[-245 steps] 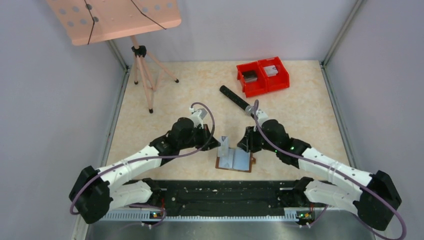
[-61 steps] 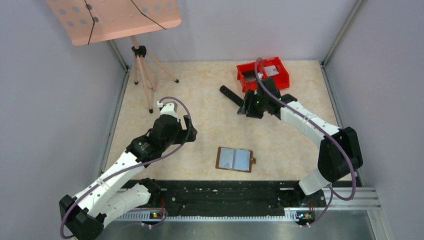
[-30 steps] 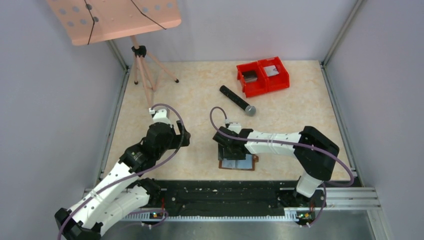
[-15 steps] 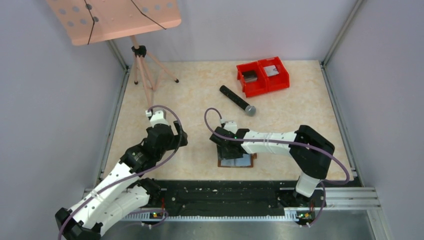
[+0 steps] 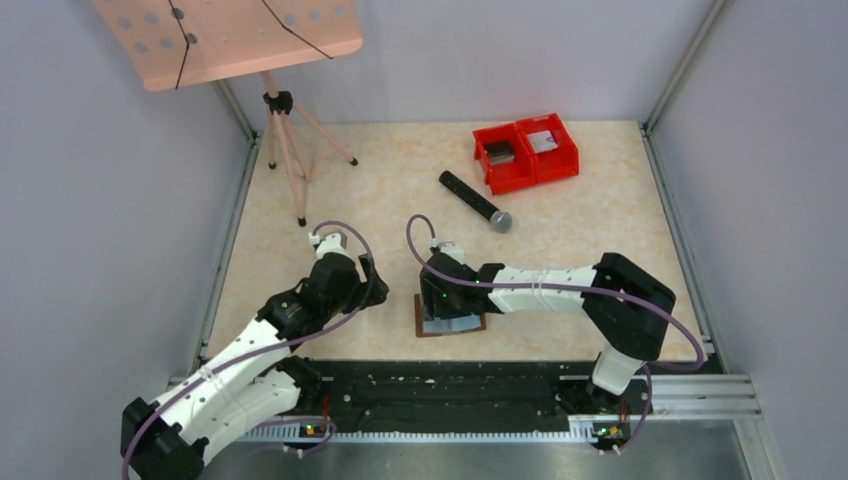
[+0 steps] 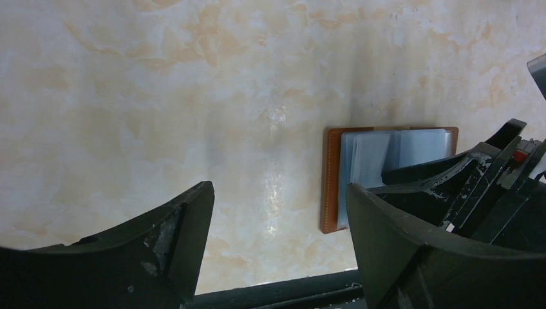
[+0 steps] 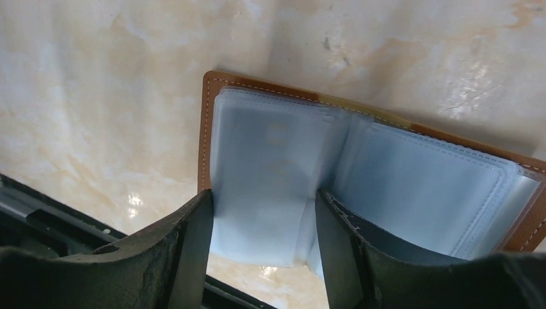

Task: Take the credit cards out of the card holder
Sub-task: Remove the credit card from the card holder.

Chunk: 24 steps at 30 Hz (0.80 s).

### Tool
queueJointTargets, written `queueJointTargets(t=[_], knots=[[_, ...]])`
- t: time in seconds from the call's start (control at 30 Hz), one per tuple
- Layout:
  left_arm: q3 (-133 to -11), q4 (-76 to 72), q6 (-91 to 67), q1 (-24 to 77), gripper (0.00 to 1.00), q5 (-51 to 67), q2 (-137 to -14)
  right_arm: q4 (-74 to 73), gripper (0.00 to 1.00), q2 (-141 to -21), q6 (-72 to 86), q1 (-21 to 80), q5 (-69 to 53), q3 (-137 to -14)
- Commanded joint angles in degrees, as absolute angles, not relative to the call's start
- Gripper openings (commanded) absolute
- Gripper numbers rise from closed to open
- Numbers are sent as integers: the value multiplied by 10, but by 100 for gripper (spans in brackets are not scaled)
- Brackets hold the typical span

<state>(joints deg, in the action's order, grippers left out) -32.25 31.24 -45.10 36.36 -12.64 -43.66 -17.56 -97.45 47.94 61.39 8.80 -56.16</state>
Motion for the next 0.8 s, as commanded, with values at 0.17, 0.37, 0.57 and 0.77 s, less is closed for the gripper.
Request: queueJointTargets(t=[0.17,0.37,0.57,0.77], knots=[[-307,221,-479,361,77,-37,-494,-88,60,-953,480,614,10,-515],[-301,188,-500,362,74,-3,-530,-67,56,-934,484,603,2,-489],[-299,166,-507,360,67,23,-555,-29,54,-912,488,594,-20,-458],[-295,146,-514,360,62,41,-573,17,53,-897,498,585,-38,-426]])
